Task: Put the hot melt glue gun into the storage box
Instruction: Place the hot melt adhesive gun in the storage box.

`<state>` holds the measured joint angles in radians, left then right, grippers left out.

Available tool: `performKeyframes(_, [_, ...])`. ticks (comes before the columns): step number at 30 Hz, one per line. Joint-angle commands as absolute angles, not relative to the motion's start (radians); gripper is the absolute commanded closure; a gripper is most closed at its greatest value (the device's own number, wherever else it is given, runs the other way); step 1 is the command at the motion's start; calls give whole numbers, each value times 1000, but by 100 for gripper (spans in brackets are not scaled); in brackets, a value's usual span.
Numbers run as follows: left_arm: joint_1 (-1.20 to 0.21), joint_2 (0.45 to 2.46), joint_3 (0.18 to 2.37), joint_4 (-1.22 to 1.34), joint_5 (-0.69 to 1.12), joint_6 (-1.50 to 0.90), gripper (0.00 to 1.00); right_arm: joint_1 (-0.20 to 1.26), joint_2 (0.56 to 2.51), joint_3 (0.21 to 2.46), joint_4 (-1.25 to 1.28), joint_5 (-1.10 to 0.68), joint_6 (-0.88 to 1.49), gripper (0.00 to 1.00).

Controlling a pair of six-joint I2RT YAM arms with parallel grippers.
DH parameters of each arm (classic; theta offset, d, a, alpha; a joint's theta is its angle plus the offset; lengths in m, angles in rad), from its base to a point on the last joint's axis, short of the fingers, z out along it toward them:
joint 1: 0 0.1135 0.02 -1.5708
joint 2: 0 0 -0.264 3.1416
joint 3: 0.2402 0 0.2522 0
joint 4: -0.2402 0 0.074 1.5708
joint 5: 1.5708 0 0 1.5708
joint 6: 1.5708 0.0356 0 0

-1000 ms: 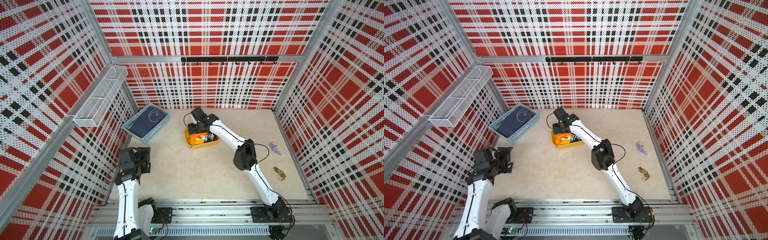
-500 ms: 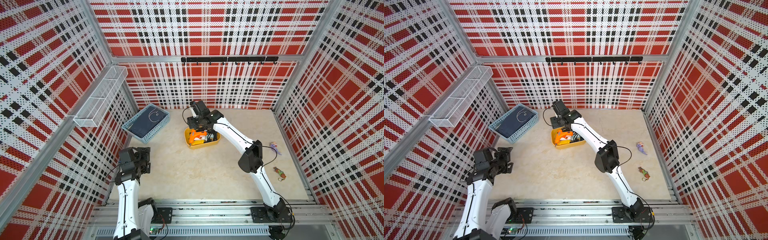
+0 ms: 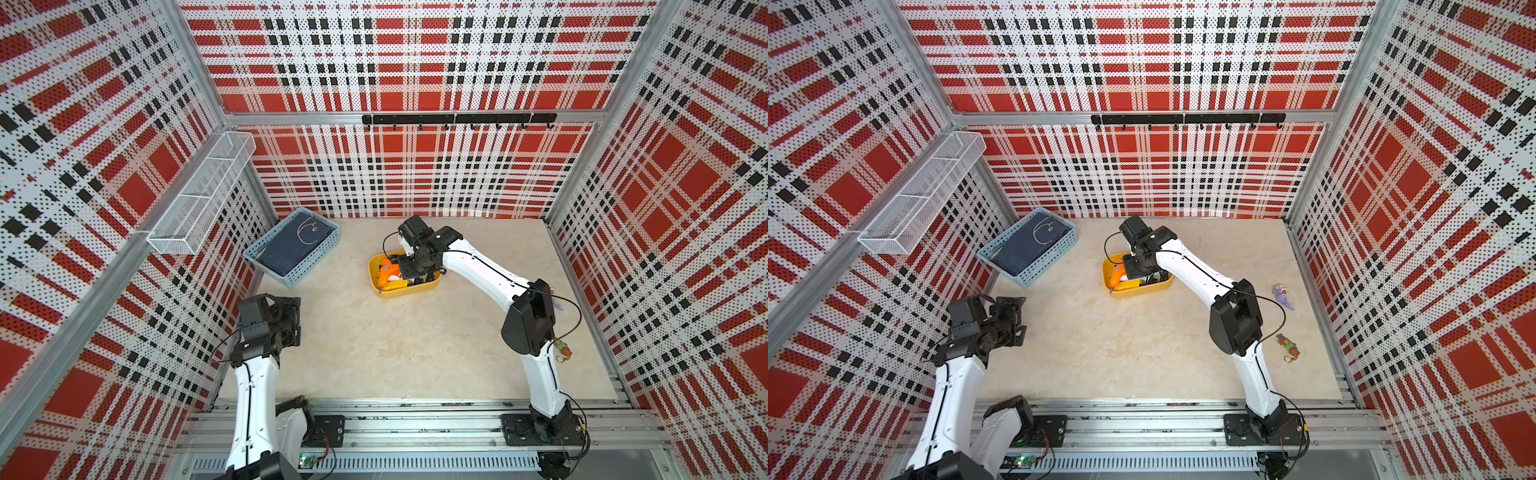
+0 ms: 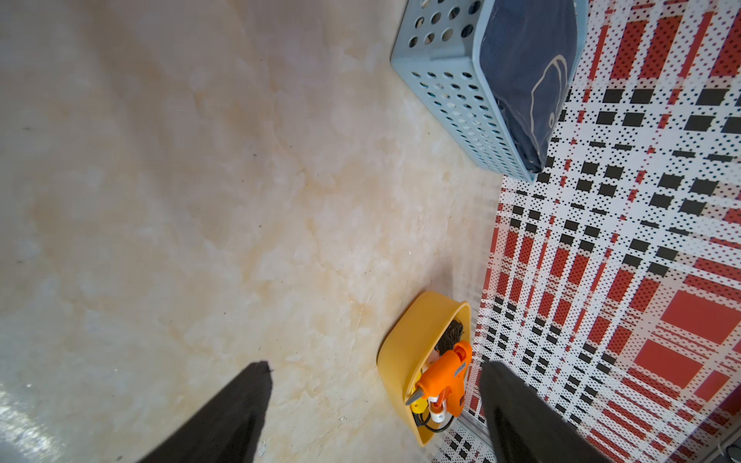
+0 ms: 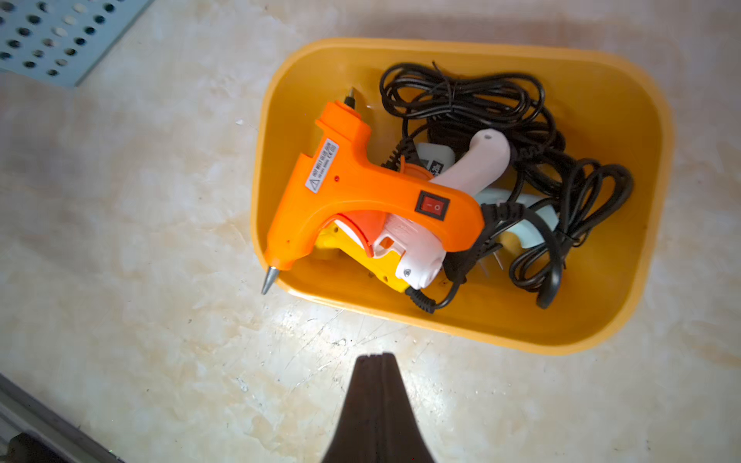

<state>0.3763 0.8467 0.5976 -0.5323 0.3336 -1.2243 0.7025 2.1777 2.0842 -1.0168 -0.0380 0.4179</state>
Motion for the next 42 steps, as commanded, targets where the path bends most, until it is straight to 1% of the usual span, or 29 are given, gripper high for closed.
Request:
performKeyframes(1, [386, 847, 624, -535, 324, -1207, 11, 692, 2238, 2139, -1026, -62, 445, 100])
performKeyframes(7, [387, 830, 625, -537, 324, -1213, 11, 673, 2376, 2279, -1039, -57, 472, 100])
performKeyframes(15, [388, 828, 625, -537, 318, -1220, 11, 663, 2501, 2414, -1019, -54, 507, 100])
performKeyframes(23, [388, 851, 640, -537, 315, -1216, 10, 663, 2565, 2497, -976, -49, 536, 100])
performKeyframes(28, [386, 851, 644, -537, 314, -1212, 10, 658, 2499, 2459, -980, 18, 491, 100])
performKeyframes(31, [387, 852, 638, -538, 312, -1214, 10, 633, 2465, 2376, -985, 36, 489, 95])
performKeyframes(34, [386, 860, 638, -538, 310, -1211, 10, 611, 2463, 2355, -980, 49, 480, 93])
performKeyframes(36, [381, 865, 641, -536, 308, -1210, 10, 606, 2479, 2374, -966, 52, 467, 91])
performKeyframes(39, [376, 870, 645, -533, 308, -1209, 10, 598, 2529, 2470, -980, 36, 454, 89])
performKeyframes(41, [374, 871, 653, -533, 308, -1210, 10, 598, 2532, 2503, -981, 23, 439, 85])
performKeyframes(42, [373, 870, 657, -533, 307, -1209, 10, 599, 2512, 2483, -961, 6, 435, 81])
